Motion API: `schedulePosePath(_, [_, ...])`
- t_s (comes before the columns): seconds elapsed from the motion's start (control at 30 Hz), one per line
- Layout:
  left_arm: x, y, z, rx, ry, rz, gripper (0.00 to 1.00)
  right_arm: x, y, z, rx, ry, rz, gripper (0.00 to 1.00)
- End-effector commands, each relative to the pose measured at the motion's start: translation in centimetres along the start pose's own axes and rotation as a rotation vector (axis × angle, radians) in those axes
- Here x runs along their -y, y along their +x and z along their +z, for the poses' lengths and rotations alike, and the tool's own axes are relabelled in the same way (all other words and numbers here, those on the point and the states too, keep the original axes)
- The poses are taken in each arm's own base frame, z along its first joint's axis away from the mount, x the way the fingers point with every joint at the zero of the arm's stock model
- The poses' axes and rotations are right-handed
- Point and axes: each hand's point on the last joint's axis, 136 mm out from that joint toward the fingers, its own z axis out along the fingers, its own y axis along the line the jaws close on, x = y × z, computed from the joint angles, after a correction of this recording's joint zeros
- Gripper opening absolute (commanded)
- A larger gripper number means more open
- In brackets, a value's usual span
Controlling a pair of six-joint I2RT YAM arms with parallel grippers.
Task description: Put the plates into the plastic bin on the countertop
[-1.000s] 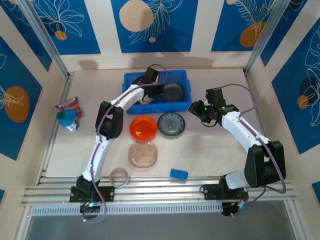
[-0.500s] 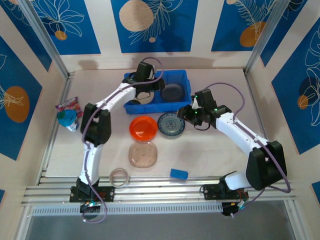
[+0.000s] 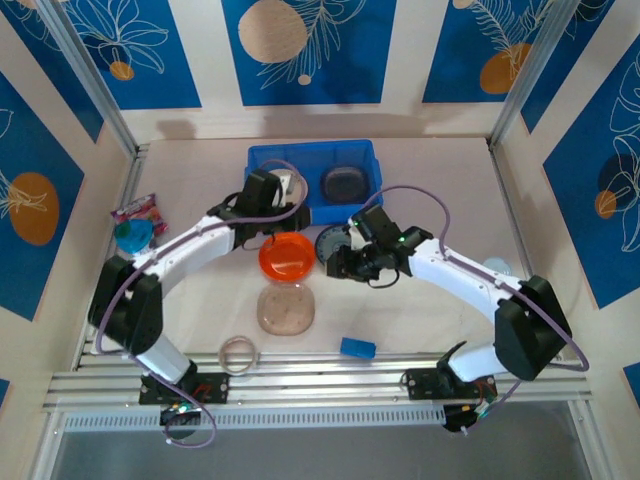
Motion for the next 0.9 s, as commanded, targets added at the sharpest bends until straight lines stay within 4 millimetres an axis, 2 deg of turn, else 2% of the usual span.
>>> schedulePosePath(0.0, [1.3,3.4,-1.0,-0.028,0.040,0.036,0.42,0.2,2.7,1.7,-0.115,0.002,0.010,0.43])
schedulePosePath(0.13, [0.9,7.2,-2.4,-0.085,0.016,0.042,0.42,0.2,4.5,3.1,-0.183,0.036,-0.011,0.42])
schedulePosePath(0.2, [0.2,8.3,-3.4,-0.099,-0.004,0.033,0.42,0.2,4.8,3.4,-0.196,0.043,-0.021,0.35])
schedulePosePath(0.5, [-2.7,12.3,-7.3,-0.037,-0.021,-0.072,0.41,0.6,5.4,5.5,-0.264,0.053,-0.012,0.34])
schedulePosePath(0.73, [-4.2,14.5,-7.5,-0.031,-0.017,-0.155,0.41,-0.2,5.5,7.0,-0.314,0.038,-0.032,0.33])
schedulePosePath(0.87, [-4.6,15.0,-7.4,-0.023,-0.019,-0.170,0.41,-0.6,5.5,7.8,-0.336,0.035,-0.039,0.33])
